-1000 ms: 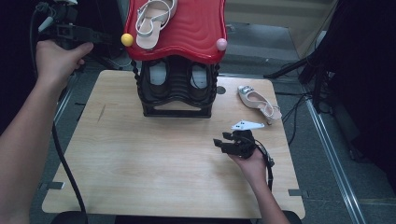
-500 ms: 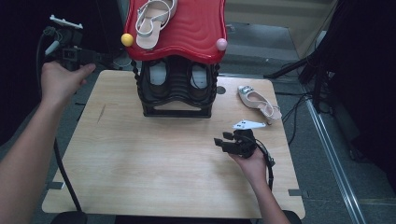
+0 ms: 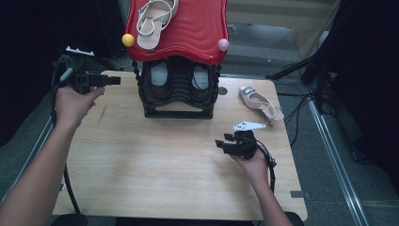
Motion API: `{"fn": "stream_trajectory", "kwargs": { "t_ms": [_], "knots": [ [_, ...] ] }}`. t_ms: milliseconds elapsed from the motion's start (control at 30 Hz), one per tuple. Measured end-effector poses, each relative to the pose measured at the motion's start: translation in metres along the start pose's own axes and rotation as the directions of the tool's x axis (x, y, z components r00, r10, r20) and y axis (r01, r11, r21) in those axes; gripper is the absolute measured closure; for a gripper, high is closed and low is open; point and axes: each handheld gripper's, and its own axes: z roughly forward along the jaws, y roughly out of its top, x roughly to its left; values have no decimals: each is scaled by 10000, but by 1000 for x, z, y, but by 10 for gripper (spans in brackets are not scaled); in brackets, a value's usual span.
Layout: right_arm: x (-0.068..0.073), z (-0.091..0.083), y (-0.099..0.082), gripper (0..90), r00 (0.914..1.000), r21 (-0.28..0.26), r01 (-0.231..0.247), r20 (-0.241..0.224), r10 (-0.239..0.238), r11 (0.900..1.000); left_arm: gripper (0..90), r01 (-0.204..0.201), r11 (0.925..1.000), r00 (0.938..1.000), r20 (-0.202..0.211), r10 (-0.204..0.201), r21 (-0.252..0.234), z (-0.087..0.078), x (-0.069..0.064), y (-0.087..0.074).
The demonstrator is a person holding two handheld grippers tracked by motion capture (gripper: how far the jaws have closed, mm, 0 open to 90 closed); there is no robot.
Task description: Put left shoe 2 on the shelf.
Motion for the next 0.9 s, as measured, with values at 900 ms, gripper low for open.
{"fn": "stream_trajectory", "kwargs": {
  "t_ms": [900],
  "knots": [
    [-7,5,-1,505,9996,171,-287,52,286,9994,427,-268,9949,9978,637,206,972,54,-16,-97]
  ]
}}
